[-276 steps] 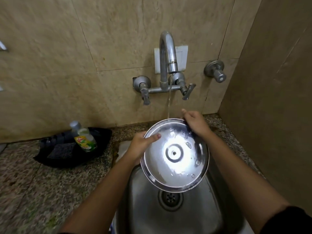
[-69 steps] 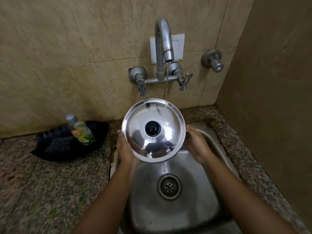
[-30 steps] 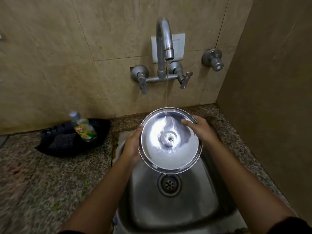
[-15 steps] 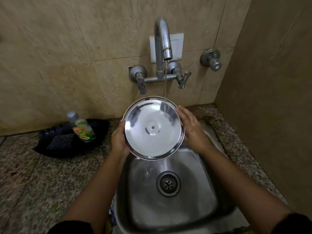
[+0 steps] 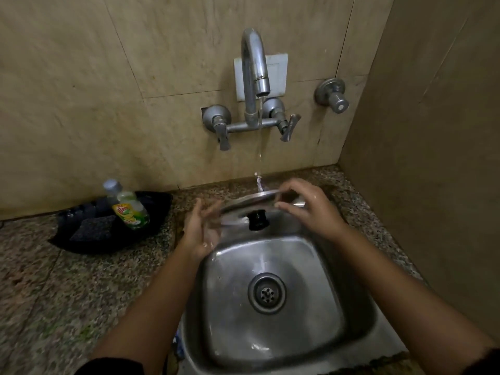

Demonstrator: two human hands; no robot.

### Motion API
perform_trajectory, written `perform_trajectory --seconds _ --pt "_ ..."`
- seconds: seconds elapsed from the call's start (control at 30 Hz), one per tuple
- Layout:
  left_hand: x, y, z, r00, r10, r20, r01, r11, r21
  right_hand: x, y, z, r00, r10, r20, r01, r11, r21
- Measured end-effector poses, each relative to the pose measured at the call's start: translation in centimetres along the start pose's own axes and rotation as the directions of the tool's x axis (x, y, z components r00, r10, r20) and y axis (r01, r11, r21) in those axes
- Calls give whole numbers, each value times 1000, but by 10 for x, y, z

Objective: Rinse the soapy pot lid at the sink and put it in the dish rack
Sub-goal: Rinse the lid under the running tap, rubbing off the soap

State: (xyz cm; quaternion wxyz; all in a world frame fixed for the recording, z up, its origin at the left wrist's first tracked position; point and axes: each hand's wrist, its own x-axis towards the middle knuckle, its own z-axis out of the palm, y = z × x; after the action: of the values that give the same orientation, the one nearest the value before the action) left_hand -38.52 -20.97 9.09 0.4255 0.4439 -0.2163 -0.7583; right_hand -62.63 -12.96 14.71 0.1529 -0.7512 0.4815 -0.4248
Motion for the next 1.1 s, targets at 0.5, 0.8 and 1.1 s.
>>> perform_trajectory --seconds 0.5,0.8,1.1 --pt "-24 10 35 965 190 178 -238 923 302 21 34 6 671 739 -65 -522 532 667" --pt "-20 44 72 927 235 291 -374 622 688 41 18 10 742 670 35 -585 620 522" --pt "-15 37 32 959 284 -1 -276 934 227 51 22 14 684 730 4 -560 521 644"
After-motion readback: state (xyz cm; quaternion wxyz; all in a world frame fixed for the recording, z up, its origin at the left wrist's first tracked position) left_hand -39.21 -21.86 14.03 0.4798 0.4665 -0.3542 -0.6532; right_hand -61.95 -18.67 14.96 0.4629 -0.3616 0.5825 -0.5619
